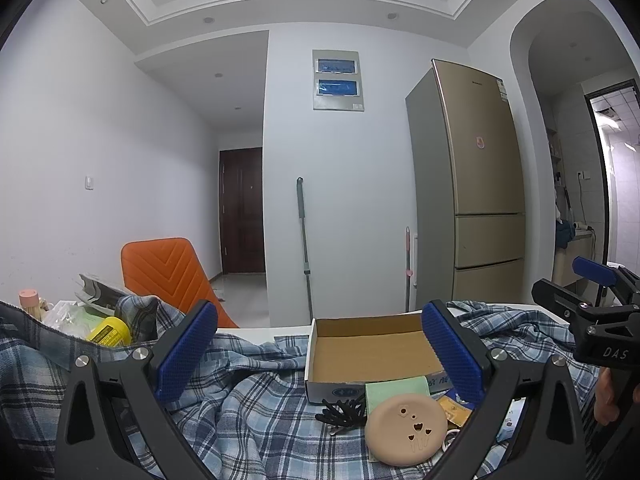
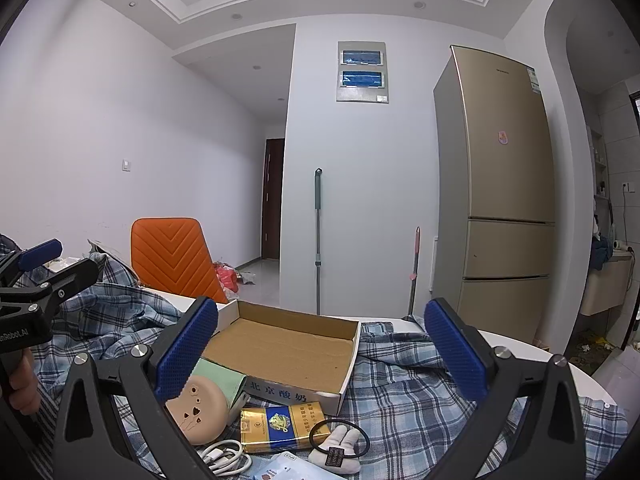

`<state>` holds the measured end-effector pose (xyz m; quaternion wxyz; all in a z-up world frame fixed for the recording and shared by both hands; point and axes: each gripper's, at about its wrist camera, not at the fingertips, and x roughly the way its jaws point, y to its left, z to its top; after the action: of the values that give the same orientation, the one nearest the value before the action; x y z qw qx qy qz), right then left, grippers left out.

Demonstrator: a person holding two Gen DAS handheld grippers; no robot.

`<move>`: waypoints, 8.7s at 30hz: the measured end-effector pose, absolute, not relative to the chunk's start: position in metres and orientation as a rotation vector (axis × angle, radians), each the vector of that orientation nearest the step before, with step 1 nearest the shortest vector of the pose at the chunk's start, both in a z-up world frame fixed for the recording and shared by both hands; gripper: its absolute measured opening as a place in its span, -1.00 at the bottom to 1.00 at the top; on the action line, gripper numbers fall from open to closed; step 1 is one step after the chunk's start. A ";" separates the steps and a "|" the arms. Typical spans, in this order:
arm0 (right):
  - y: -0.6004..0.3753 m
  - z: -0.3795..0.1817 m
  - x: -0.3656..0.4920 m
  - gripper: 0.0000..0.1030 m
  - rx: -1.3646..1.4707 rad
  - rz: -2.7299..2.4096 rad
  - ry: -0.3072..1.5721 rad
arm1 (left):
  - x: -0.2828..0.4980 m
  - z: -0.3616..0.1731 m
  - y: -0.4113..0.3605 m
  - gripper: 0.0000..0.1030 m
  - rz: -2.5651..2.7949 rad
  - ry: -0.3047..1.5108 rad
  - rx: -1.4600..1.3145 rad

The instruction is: Organize soft objects

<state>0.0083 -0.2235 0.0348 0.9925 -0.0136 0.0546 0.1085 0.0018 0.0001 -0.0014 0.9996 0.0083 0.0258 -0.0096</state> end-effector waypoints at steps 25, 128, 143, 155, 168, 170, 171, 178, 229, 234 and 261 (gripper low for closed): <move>-0.224 0.031 0.010 1.00 -0.023 0.216 0.108 | 0.001 -0.001 -0.001 1.00 -0.021 0.057 0.022; -0.192 0.011 0.070 -0.30 -0.213 0.449 0.614 | 0.065 -0.040 -0.022 1.00 -0.177 0.545 0.071; -0.193 -0.027 0.087 -0.28 -0.209 0.410 0.707 | 0.073 -0.045 -0.045 1.00 -0.190 0.595 0.181; -0.196 -0.030 0.091 -0.28 -0.190 0.416 0.738 | 0.111 -0.062 -0.079 1.00 -0.308 0.760 0.280; -0.195 -0.031 0.091 -0.28 -0.198 0.418 0.742 | 0.135 -0.092 -0.081 1.00 -0.343 0.930 0.265; -0.195 -0.031 0.091 -0.28 -0.199 0.417 0.742 | 0.137 -0.093 -0.078 0.81 -0.352 0.939 0.245; -0.195 -0.031 0.091 -0.28 -0.199 0.417 0.741 | 0.138 -0.094 -0.076 0.71 -0.355 0.943 0.238; -0.196 -0.029 0.090 -0.28 -0.193 0.418 0.732 | 0.129 -0.084 -0.071 0.62 -0.347 0.871 0.221; -0.178 0.020 0.158 -0.27 -0.060 0.268 0.264 | 0.181 -0.006 -0.030 0.61 -0.270 0.184 -0.033; -0.179 0.003 0.165 -0.27 -0.058 0.298 0.324 | 0.194 -0.020 -0.025 0.61 -0.260 0.238 -0.062; -0.173 -0.011 0.174 0.12 -0.075 0.309 0.395 | 0.197 -0.042 -0.014 1.00 -0.201 0.285 -0.078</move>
<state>0.1745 -0.1730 -0.0111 0.9680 -0.0371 0.1956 0.1528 0.1970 -0.0136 -0.0421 0.9841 -0.0387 0.1416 -0.0998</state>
